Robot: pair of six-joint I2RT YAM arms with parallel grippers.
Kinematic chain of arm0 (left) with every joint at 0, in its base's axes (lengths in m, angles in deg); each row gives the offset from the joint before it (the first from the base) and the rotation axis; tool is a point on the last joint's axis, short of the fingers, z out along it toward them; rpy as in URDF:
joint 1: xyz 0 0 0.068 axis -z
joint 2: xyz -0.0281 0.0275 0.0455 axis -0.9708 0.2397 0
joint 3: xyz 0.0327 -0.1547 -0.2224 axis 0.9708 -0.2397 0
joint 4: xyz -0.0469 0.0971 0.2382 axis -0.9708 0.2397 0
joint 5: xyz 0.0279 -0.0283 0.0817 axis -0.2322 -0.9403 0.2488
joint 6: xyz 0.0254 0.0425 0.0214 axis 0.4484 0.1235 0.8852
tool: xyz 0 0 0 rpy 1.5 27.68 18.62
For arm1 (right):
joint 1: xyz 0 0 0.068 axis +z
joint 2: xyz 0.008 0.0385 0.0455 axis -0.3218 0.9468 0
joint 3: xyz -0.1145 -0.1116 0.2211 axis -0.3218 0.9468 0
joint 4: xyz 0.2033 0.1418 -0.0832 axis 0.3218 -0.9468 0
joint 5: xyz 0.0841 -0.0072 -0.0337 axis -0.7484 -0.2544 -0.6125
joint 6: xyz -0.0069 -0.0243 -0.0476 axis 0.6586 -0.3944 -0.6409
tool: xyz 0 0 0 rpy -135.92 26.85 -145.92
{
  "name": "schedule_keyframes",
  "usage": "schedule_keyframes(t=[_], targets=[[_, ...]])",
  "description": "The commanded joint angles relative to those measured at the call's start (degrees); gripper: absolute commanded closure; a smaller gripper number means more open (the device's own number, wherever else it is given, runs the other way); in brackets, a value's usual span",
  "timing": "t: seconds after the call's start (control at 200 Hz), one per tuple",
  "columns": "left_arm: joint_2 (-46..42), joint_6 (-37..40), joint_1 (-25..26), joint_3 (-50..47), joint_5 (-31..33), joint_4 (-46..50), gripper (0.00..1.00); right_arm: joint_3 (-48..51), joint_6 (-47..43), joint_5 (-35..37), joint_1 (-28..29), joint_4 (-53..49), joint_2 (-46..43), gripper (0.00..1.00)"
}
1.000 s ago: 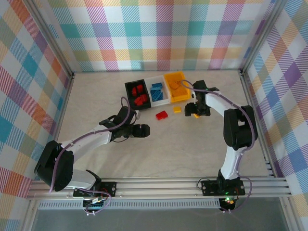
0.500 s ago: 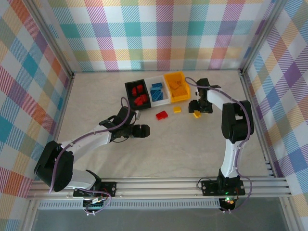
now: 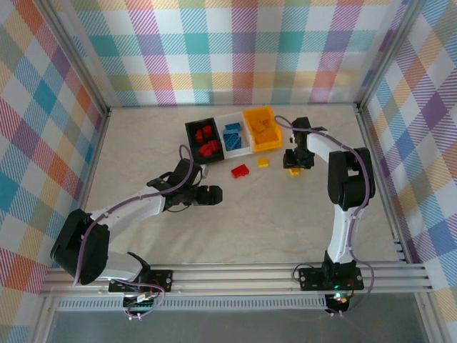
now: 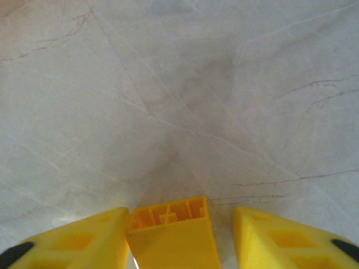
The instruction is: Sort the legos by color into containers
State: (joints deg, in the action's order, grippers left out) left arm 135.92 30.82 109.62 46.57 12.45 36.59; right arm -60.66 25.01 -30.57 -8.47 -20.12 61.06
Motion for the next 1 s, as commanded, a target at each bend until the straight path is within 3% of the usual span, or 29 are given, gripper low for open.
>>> schedule_keyframes(t=[0.0, 0.365, 0.595, 0.71, 0.835, 0.995], targets=[[-1.3, 0.3, -0.2, -0.9, 0.1, 0.7, 0.20, 0.7, 0.4, -2.0, 0.5, 0.3, -0.8, 0.56], [-2.0, -0.1, -0.2, -2.0, 0.3, 0.2, 0.21, 0.1, 2.6, -3.9, 1.8, -0.3, -7.8, 0.59], [-2.5, 0.2, -0.3, -2.3, 0.8, 0.7, 0.21, -12.2, 3.9, -8.2, 3.6, -2.7, -5.1, 0.59], [-3.2, 0.2, -0.3, -3.2, 1.0, 1.0, 0.20, -19.2, 3.3, -6.0, 3.5, -9.6, -1.3, 0.48], [-3.5, 0.1, -0.5, -4.2, 1.0, 0.3, 0.20, -16.2, 2.5, -1.8, 3.4, -11.5, -1.5, 0.40], [-2.1, 0.2, -0.5, -3.3, -0.1, -0.4, 0.20, -7.8, 2.1, 0.2, 2.3, -11.1, -4.2, 0.37]])
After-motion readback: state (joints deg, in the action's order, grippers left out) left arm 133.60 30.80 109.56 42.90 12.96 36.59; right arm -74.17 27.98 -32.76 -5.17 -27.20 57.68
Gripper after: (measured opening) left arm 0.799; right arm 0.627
